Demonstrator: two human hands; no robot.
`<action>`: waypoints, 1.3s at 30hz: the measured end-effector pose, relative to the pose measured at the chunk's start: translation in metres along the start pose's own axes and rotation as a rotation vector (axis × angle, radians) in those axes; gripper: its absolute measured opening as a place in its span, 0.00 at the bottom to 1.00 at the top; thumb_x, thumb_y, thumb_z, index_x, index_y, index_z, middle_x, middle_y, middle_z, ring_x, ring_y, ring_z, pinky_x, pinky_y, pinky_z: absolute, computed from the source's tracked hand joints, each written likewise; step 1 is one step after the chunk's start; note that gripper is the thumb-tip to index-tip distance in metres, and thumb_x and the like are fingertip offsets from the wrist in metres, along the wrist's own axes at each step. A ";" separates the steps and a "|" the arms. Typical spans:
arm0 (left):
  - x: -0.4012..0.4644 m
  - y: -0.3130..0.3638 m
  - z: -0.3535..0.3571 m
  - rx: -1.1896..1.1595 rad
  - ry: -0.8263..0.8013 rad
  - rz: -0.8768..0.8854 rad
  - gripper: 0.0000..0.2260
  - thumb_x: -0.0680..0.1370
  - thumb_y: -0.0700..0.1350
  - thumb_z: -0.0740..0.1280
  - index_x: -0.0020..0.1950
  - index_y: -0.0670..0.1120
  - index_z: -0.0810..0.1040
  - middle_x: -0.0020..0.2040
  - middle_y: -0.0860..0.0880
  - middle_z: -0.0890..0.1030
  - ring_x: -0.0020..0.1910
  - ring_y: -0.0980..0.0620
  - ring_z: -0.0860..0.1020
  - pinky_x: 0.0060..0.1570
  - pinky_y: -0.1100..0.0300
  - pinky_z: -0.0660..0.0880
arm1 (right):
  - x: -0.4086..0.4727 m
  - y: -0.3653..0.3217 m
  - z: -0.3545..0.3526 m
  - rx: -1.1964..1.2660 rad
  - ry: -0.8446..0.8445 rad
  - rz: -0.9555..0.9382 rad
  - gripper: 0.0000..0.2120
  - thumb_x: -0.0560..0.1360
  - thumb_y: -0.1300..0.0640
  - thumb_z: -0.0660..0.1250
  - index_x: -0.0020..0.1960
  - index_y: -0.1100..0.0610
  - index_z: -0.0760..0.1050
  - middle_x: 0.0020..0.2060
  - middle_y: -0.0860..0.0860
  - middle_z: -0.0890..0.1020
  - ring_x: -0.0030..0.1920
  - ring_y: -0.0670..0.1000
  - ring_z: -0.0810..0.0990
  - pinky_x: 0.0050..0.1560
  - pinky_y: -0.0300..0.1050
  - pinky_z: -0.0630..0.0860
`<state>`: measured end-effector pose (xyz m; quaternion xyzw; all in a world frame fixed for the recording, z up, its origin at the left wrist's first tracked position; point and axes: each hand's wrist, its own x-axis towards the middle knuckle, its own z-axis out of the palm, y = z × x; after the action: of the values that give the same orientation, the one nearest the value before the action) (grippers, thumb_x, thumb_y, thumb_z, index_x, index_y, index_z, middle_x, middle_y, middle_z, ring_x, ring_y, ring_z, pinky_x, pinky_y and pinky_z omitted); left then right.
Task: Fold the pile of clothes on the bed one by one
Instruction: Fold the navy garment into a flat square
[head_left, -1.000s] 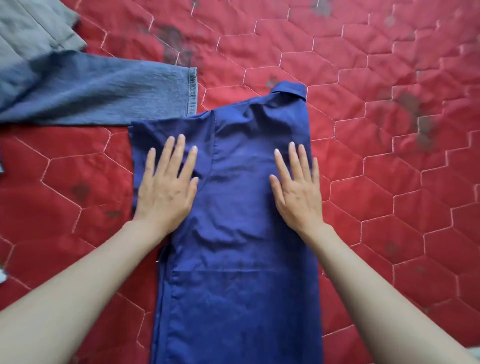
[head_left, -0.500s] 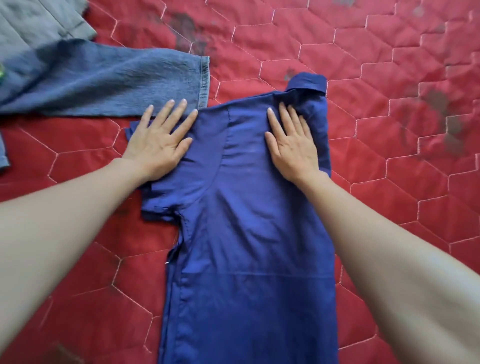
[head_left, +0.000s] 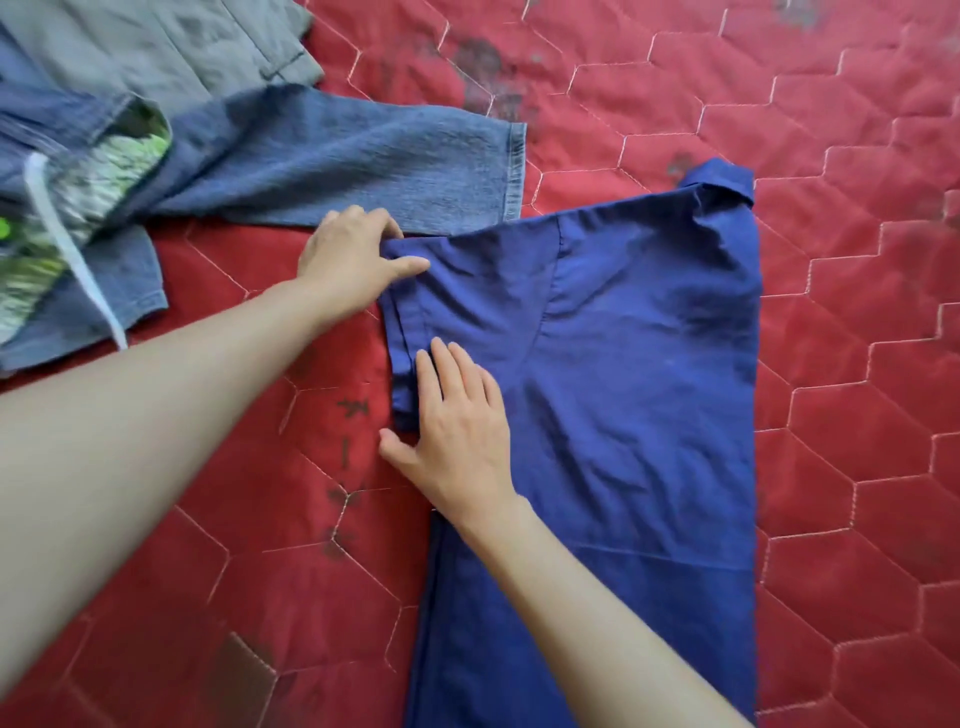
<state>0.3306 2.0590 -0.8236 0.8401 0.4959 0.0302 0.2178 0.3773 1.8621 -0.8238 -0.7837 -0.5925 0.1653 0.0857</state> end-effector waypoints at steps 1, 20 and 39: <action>0.003 0.002 -0.001 -0.002 -0.024 -0.017 0.19 0.73 0.57 0.71 0.57 0.45 0.78 0.56 0.41 0.77 0.59 0.40 0.74 0.56 0.51 0.69 | -0.001 -0.005 0.003 -0.011 0.060 0.012 0.32 0.67 0.48 0.69 0.68 0.62 0.72 0.65 0.57 0.76 0.66 0.58 0.73 0.65 0.51 0.69; 0.011 0.136 -0.052 -0.792 -0.186 -0.143 0.16 0.78 0.48 0.67 0.64 0.44 0.73 0.47 0.44 0.81 0.44 0.46 0.82 0.39 0.57 0.80 | -0.009 0.049 -0.075 0.850 0.473 0.726 0.15 0.73 0.59 0.66 0.59 0.51 0.73 0.45 0.44 0.78 0.43 0.44 0.77 0.46 0.38 0.70; -0.180 0.108 0.112 0.254 -0.018 0.295 0.27 0.79 0.53 0.53 0.75 0.41 0.65 0.76 0.42 0.63 0.75 0.45 0.61 0.70 0.39 0.62 | 0.090 0.142 -0.073 0.028 0.143 0.116 0.26 0.74 0.35 0.63 0.64 0.52 0.74 0.59 0.47 0.77 0.64 0.50 0.70 0.62 0.47 0.62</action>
<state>0.3581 1.8249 -0.8519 0.9247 0.3651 -0.0085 0.1078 0.5535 1.9123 -0.8171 -0.8253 -0.5360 0.1219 0.1294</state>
